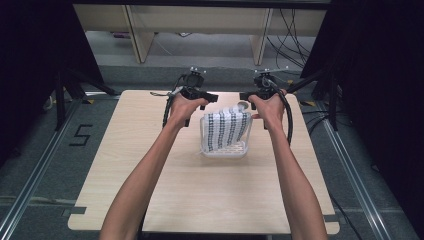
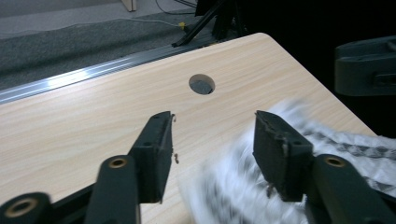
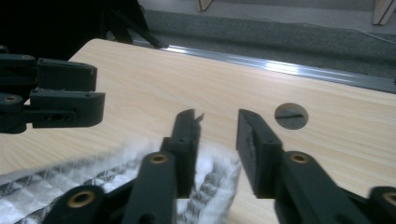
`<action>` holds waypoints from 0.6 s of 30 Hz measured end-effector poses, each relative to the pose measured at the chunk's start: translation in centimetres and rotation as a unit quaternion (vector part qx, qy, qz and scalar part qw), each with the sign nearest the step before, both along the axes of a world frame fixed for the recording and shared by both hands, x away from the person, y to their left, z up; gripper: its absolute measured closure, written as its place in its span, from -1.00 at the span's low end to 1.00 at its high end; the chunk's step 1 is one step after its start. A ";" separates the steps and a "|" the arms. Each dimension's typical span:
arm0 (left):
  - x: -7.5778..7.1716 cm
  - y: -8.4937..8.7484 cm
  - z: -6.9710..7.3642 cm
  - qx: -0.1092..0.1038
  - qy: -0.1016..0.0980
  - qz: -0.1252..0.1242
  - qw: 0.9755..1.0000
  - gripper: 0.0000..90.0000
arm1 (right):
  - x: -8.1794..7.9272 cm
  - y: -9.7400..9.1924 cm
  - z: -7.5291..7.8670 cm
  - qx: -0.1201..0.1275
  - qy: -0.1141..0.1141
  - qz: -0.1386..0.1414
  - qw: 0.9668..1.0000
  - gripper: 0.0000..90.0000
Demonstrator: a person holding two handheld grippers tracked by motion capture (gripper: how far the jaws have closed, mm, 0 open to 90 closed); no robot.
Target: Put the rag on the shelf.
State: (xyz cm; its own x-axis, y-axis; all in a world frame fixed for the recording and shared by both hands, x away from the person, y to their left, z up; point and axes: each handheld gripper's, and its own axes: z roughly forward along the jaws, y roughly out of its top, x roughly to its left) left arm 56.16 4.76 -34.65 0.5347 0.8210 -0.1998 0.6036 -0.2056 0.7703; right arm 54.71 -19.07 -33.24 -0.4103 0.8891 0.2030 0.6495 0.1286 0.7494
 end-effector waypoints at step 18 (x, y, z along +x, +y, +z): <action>-2.0 2.9 1.3 -0.013 -0.007 0.005 1.000 -0.09 | -1.9 -0.4 1.3 -0.004 -0.007 0.027 1.000 0.25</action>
